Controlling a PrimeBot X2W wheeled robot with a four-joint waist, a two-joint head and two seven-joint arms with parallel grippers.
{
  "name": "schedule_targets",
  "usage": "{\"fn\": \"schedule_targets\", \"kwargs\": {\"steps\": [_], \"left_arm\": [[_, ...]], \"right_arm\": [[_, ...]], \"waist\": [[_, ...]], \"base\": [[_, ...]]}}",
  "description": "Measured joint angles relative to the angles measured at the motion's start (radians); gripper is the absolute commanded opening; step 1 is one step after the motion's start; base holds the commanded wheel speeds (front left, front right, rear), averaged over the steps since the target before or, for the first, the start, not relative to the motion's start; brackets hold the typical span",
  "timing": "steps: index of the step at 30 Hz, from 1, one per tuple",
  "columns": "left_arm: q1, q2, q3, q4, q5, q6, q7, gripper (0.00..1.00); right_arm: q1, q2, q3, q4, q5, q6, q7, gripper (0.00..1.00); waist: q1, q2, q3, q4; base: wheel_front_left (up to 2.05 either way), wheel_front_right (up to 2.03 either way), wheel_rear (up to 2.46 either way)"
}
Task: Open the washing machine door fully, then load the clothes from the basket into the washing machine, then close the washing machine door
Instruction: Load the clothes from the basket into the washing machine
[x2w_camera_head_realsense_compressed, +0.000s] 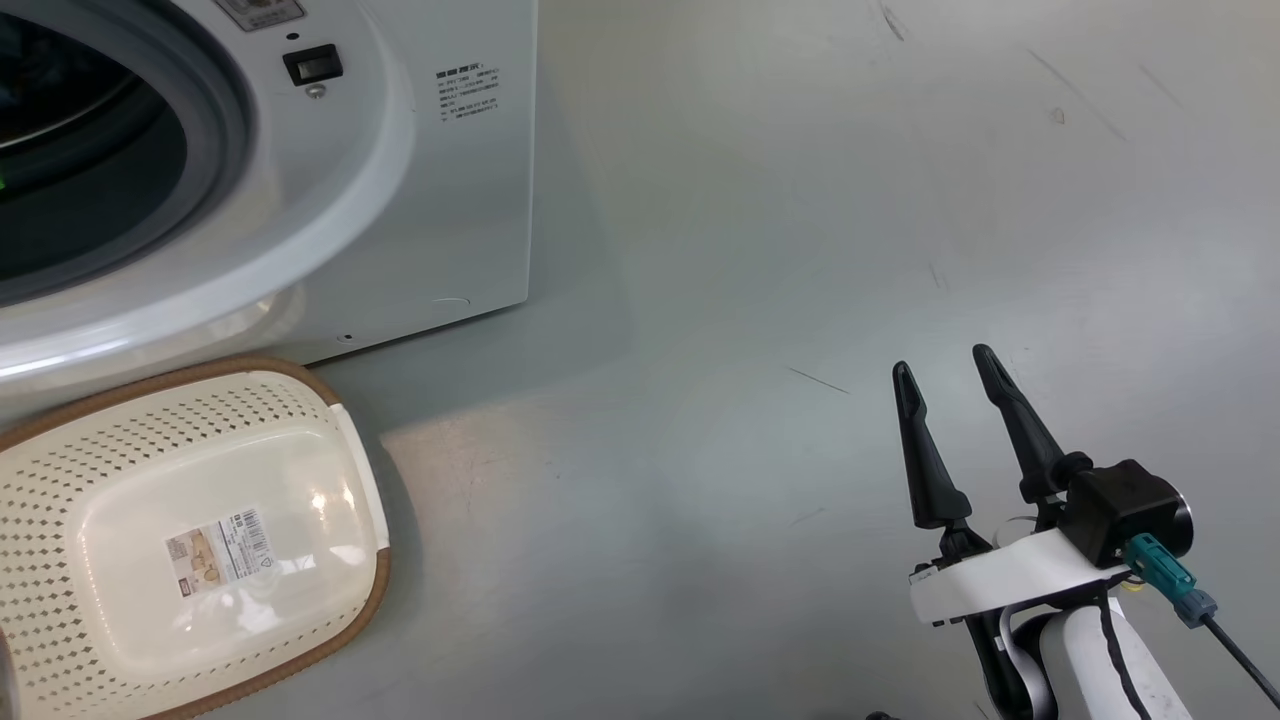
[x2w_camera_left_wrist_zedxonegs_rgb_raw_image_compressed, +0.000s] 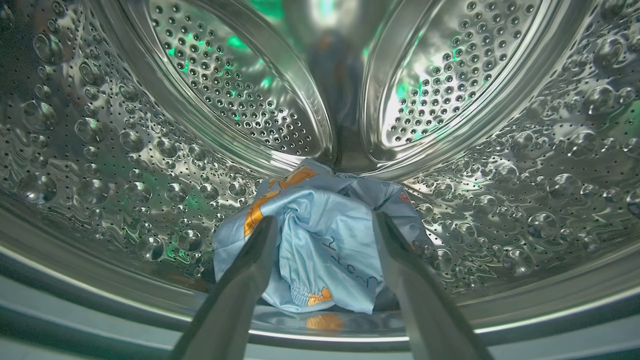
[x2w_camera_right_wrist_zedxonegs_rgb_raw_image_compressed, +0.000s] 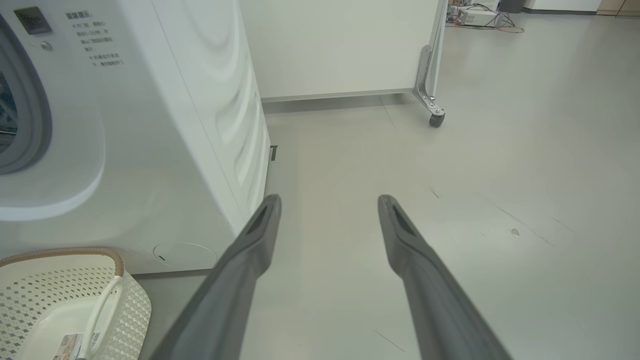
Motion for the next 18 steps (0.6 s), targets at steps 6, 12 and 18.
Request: {"fn": "schedule_targets", "kwargs": {"steps": [6, 12, 18], "left_arm": [[0.002, -0.004, 0.0, 0.012, -0.011, -0.016, -0.014, 1.0], [0.003, -0.009, 0.0, 0.033, -0.024, -0.026, -0.032, 1.0], [0.003, -0.024, 0.0, 0.042, -0.026, -0.035, -0.046, 1.0]], "right_arm": [[0.0, -0.001, 0.009, 0.0, -0.002, 0.0, 0.0, 1.0], [0.0, -0.001, 0.011, 0.001, -0.002, 0.0, 0.0, 1.0], [0.0, -0.001, 0.011, 0.002, -0.002, 0.0, 0.0, 1.0]], "waist": [[0.0, 0.0, -0.018, 0.019], [0.0, 0.0, -0.023, 0.027], [0.0, 0.0, -0.026, 0.031]], "base": [[0.0, 0.0, 0.0], [0.0, 0.0, 0.0], [0.0, 0.0, 0.0]]}}
